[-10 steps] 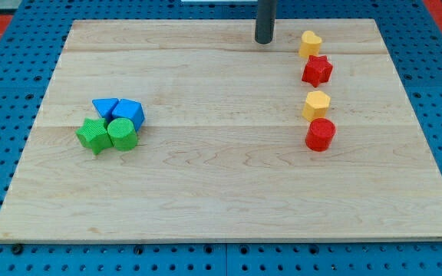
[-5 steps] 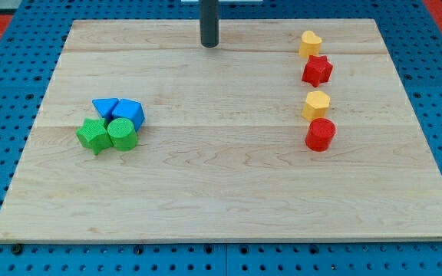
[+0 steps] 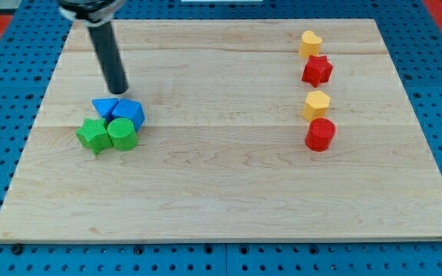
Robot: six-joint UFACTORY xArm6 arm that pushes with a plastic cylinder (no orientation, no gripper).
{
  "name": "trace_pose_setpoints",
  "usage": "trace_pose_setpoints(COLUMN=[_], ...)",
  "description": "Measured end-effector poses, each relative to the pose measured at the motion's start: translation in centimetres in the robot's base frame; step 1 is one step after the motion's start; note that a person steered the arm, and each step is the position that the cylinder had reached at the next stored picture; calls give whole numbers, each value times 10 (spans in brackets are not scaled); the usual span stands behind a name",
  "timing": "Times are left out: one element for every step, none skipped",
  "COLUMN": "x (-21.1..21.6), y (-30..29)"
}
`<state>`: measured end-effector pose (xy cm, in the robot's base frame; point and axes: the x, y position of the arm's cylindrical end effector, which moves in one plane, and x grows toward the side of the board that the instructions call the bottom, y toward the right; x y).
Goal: Place the blue cube below the red circle
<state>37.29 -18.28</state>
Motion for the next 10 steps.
trace_pose_setpoints(x=[40, 62, 68, 126, 168, 168, 164, 158, 141, 140], y=[4, 64, 135, 201, 234, 229, 235, 238, 230, 229])
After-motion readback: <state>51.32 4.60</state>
